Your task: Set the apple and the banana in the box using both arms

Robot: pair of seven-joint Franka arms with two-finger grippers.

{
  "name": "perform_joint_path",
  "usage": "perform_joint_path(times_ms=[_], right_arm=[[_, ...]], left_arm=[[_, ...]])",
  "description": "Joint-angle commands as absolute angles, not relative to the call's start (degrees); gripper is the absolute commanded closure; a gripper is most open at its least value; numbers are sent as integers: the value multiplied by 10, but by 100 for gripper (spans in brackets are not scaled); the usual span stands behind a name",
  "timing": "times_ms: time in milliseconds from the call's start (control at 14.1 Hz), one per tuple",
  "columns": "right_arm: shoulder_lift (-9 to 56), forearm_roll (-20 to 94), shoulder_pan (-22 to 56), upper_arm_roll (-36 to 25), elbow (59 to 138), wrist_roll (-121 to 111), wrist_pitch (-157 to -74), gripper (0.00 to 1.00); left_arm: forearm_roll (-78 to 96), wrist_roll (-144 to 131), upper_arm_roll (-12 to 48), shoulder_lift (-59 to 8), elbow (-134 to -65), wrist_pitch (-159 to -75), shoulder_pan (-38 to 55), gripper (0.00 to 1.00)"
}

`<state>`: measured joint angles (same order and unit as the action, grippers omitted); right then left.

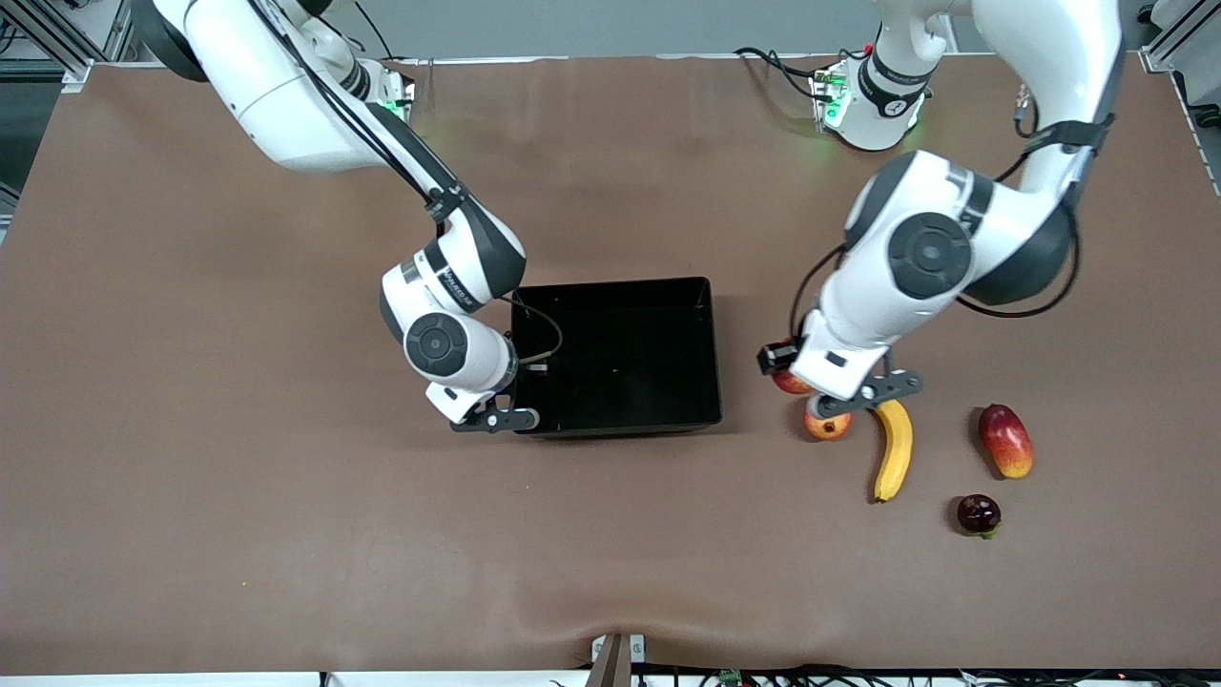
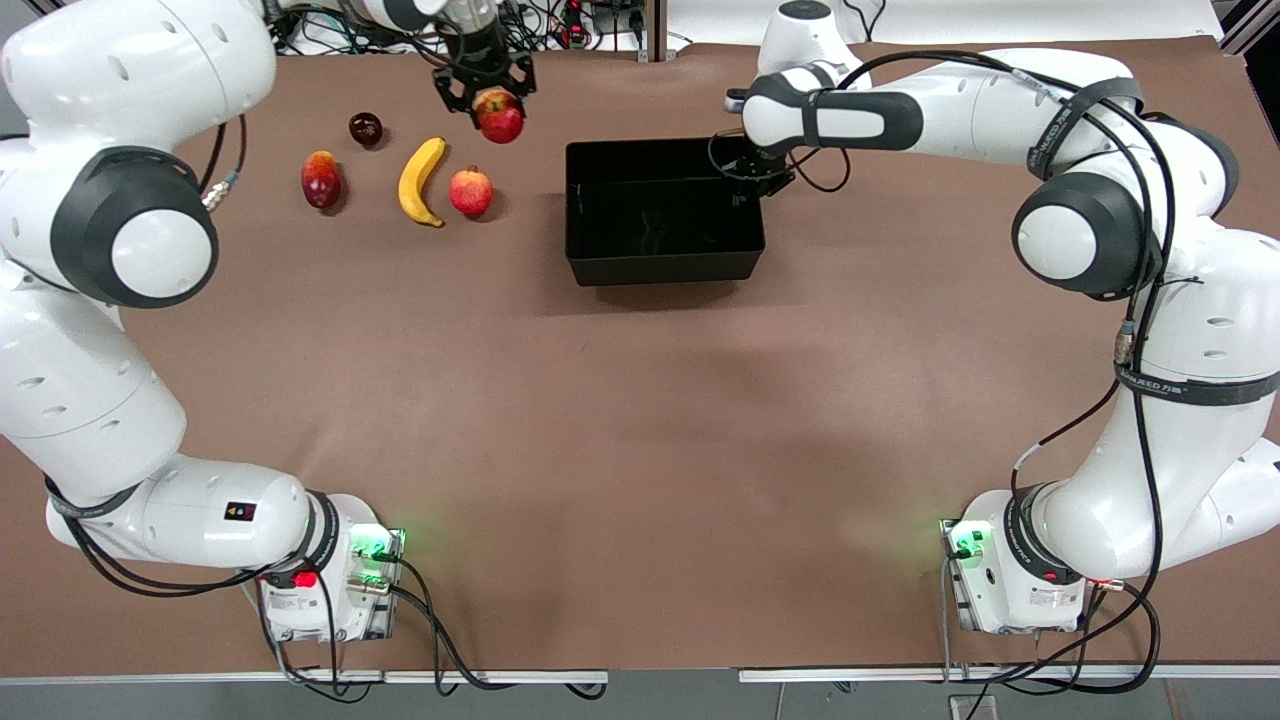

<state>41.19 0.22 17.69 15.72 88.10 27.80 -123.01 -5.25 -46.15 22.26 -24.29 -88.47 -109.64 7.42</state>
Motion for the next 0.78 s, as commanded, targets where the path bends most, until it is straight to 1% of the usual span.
perform_joint_path(times_ms=[0,71,214,356,498,712], right_arm=[[407,11,179,156,903,281,-1261,69],[407,11,179,156,902,280,-1262,1],[405,11,184,156,901,280,-1265,0],[405,10,185,156,901,280,-1263,0],[403,10,183,156,898,280,-1259,0],[398,11,180,156,889,280,-1256,0]], left_arm=[[-51,-509,220,-264,-876,-1122,108,100],[-53,-521,219,-271,-878,-1133,121,100],[-54,-538,219,-286,-884,-1151,135,100],[-54,-542,220,-293,-916,-1199,139,100],[-54,-599,219,-301,-938,-1245,169,100],[-62,-626,216,-323,-952,-1253,201,100]])
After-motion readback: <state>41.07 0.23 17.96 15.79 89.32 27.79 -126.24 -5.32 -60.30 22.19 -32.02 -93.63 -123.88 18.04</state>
